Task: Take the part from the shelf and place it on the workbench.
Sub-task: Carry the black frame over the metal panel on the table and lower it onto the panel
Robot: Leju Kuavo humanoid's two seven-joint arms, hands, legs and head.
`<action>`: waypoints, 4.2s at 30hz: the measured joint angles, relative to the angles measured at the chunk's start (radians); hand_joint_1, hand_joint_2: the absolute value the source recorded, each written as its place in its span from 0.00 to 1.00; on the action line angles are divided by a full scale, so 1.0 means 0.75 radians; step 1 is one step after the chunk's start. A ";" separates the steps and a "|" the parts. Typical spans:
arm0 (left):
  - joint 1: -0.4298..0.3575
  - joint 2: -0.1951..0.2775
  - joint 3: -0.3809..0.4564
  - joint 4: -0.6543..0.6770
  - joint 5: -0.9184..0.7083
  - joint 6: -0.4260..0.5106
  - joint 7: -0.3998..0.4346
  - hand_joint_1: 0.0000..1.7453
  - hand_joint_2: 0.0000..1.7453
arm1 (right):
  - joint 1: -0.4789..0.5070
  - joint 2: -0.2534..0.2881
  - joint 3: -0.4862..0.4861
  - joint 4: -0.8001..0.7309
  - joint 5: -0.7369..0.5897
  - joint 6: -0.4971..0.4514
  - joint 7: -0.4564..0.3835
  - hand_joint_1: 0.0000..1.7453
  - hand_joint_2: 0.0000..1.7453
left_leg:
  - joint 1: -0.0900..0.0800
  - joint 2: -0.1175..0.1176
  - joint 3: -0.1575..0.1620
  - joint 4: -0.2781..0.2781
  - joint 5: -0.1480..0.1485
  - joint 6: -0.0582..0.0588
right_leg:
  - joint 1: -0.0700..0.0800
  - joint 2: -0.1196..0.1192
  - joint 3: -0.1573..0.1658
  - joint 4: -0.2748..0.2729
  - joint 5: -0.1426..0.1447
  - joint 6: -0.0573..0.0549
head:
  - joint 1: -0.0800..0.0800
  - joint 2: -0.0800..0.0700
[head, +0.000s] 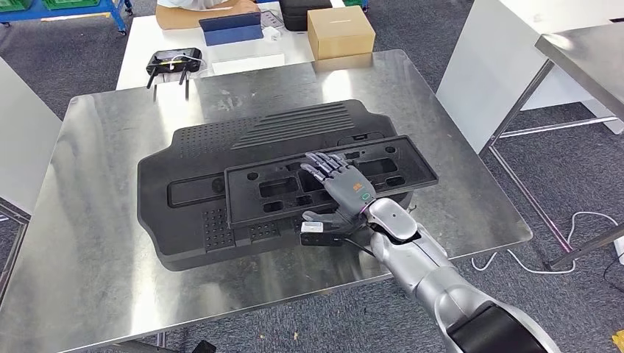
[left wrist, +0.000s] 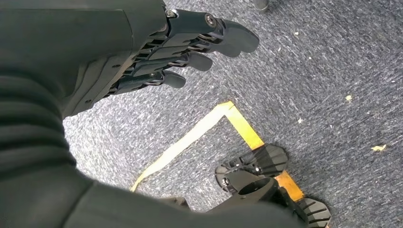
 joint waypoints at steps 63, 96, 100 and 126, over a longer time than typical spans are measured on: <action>0.093 -0.003 0.185 0.000 0.153 0.103 -0.063 0.00 0.00 | 1.231 0.058 -0.323 -1.831 -1.577 0.809 -0.446 0.00 0.00 | 0.000 0.000 0.001 -0.001 -0.007 0.000 | -0.001 0.000 0.001 -0.001 -0.003 0.004 | 0.000 0.000; 0.094 -0.011 0.216 0.000 0.136 0.128 -0.075 0.00 0.00 | 1.316 0.085 -0.452 -1.956 -1.287 0.438 -0.462 0.00 1.00 | -0.003 0.000 0.002 0.000 -0.009 0.002 | -0.004 0.000 0.004 -0.002 -0.004 0.004 | 0.000 0.000; 0.094 -0.011 0.217 0.000 0.126 0.127 -0.074 0.00 0.00 | 1.315 0.074 -0.448 -1.956 -1.271 0.409 -0.462 0.00 1.00 | -0.008 0.000 0.004 0.000 -0.011 0.006 | -0.009 0.000 0.005 -0.002 -0.004 0.005 | 0.000 0.000; 0.096 -0.017 0.229 -0.001 0.111 0.126 -0.071 0.00 0.00 | 1.304 0.025 -0.415 -1.960 -1.265 0.376 -0.462 0.00 1.00 | 0.037 -0.039 0.013 0.078 -0.081 -0.031 | -0.040 0.005 0.052 -0.020 -0.025 0.014 | 0.011 0.000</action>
